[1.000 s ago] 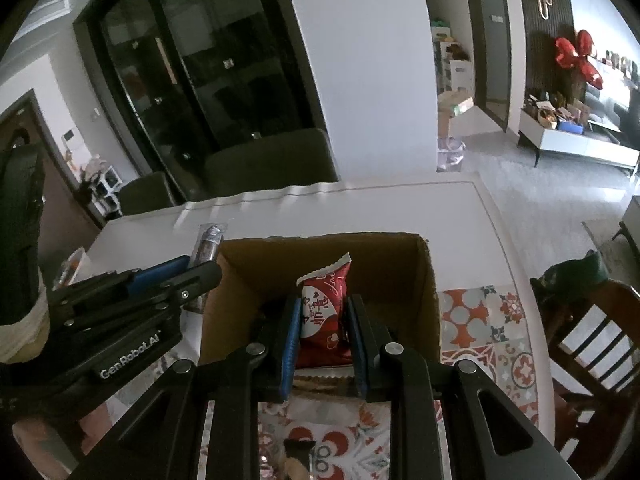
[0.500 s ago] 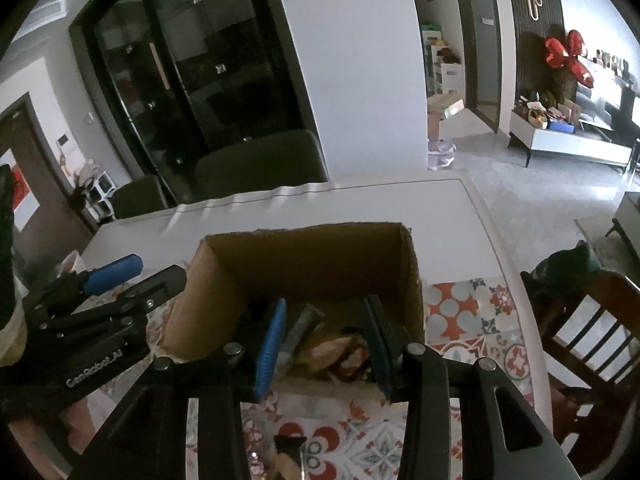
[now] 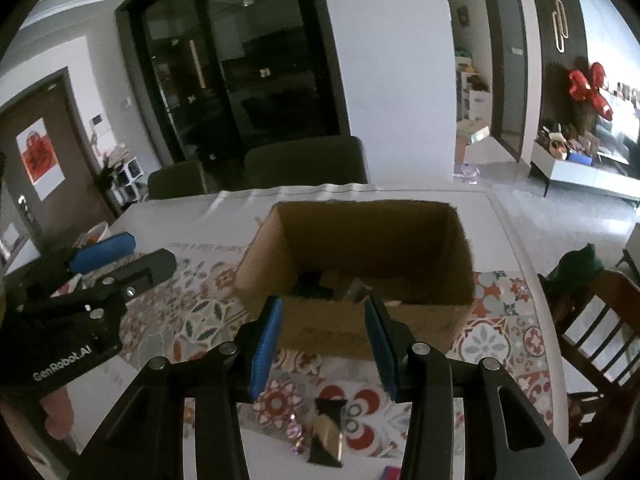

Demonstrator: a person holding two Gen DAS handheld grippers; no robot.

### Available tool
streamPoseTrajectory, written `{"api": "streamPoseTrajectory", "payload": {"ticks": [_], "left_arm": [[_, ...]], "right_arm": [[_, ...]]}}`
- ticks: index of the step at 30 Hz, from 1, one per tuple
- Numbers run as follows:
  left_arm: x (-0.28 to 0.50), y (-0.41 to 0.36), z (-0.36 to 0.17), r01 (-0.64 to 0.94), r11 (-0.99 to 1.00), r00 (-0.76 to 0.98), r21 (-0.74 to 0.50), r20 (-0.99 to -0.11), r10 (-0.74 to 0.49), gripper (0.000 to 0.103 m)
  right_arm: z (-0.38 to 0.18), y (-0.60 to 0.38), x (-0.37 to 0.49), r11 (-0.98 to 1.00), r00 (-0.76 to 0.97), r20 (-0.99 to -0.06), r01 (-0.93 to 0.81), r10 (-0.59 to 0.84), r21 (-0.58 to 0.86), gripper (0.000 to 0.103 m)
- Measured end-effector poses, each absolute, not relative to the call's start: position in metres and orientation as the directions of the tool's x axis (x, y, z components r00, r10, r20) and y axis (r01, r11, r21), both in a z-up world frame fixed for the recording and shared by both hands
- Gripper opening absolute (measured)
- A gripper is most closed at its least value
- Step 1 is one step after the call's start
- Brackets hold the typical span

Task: Organize snacks
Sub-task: 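Move the left tool to the pale green snack while the right tool reaches the purple candy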

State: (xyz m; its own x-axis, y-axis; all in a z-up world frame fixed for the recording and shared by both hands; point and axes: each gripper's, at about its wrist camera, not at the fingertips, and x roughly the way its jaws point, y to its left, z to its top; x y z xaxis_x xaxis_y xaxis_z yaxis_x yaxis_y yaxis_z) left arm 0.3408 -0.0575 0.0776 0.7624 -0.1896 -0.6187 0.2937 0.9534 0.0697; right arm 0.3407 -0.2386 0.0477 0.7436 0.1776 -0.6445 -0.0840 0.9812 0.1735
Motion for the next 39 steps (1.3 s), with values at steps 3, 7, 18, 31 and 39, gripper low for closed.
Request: {"api": "streamPoseTrajectory", "payload": {"ticks": [3, 7, 18, 31, 39], "left_arm": [[0.324, -0.047, 0.072, 0.28, 0.956, 0.775, 0.082, -0.608, -0.175, 0.057], [0.307, -0.033, 0.059, 0.264, 0.961, 0.777, 0.088, -0.61, -0.158, 0.057], [0.277, -0.012, 0.02, 0.245, 0.968, 0.758, 0.057, -0.634, -0.154, 0.057], [0.261, 0.009, -0.038, 0.243, 0.965, 0.744, 0.094, -0.656, -0.124, 0.057], [0.272, 0.021, -0.072, 0.245, 0.967, 0.694, 0.068, -0.709, -0.127, 0.057]], "right_arm": [[0.045, -0.229, 0.328, 0.979, 0.746, -0.637, -0.103, 0.194, 0.178, 0.044], [0.041, -0.217, 0.311, 0.981, 0.757, -0.625, -0.116, 0.19, 0.158, 0.044], [0.015, -0.199, 0.28, 0.986, 0.76, -0.627, -0.118, 0.168, 0.121, 0.044], [-0.044, -0.182, 0.27, 0.985, 0.705, -0.687, -0.114, 0.174, 0.132, 0.044], [-0.083, -0.169, 0.279, 0.982, 0.64, -0.745, -0.122, 0.189, 0.144, 0.044]]}}
